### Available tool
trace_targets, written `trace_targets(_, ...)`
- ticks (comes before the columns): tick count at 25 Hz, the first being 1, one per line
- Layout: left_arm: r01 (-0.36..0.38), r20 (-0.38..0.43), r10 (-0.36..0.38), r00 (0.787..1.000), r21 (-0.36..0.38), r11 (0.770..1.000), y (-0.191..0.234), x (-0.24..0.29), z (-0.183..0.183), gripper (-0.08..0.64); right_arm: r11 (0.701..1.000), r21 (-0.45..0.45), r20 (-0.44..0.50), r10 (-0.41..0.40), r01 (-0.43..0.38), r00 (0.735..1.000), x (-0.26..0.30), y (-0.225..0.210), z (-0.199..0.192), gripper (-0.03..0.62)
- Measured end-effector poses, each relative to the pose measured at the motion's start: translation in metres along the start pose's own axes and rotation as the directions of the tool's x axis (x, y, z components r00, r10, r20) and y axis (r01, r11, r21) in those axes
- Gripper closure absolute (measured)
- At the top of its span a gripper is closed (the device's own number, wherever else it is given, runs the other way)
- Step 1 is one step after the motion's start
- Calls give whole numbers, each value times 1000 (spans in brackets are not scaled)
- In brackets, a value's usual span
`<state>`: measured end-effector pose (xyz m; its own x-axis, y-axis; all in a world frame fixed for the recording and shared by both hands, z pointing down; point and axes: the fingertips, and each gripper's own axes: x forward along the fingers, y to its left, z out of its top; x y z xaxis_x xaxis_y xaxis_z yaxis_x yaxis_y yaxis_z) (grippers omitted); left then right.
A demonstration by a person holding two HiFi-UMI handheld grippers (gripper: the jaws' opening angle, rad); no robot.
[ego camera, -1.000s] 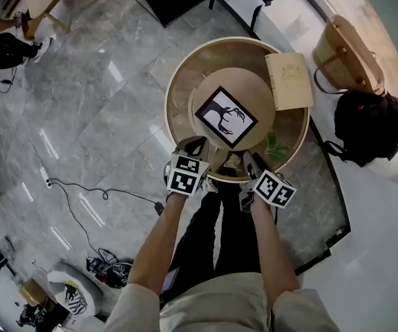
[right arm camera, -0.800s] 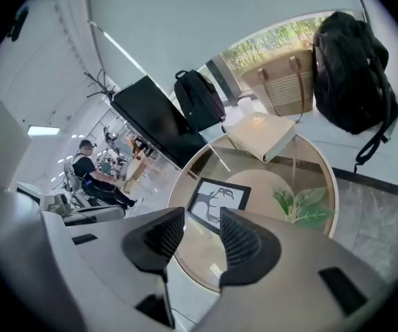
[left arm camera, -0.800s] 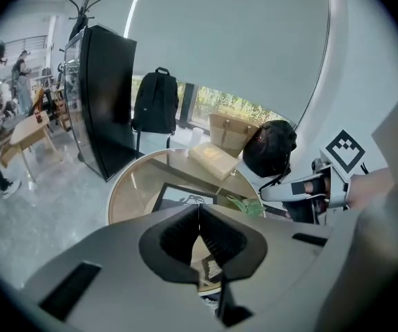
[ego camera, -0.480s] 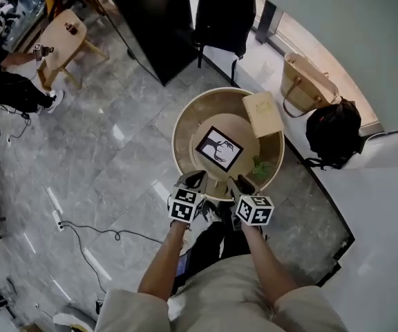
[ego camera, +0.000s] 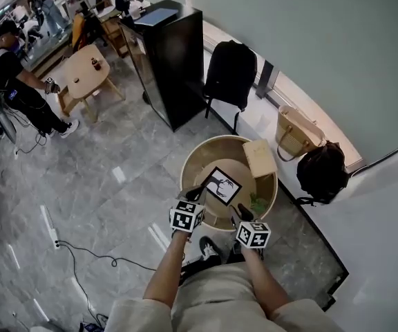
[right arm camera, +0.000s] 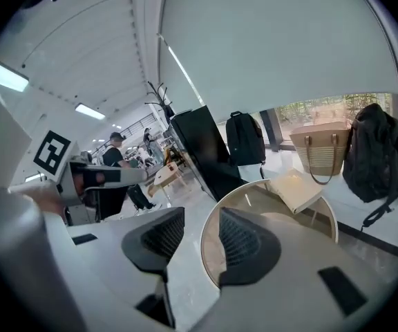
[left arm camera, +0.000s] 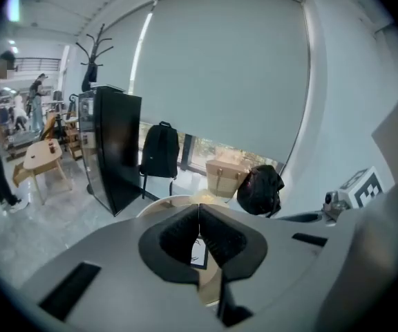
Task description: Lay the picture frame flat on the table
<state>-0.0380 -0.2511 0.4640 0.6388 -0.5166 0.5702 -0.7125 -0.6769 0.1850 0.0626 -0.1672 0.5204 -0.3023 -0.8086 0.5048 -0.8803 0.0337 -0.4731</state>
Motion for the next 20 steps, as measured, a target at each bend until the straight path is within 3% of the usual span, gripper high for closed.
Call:
trace_targets(6,-88,171,119,978,-179,980,3,-73,15,538,992,-110,-34,53,-57,998,-11,15,16,423)
trace_targets(9,-117,205,166,965,-231,966,-6,-88,11,538,983,-156,-45,89,-95,995,-22,20,21,422)
trace_targets(15,-120,184,167,969,-242,963,-55,-72,-5,538,957,-245,-76,142,-157,987,-48,11,23,423)
trace_targets(20,-112,146,140,979,-185,976,-106,-59,-10,538,949,-265,-96,151,-172,984,-82,-5,13,423)
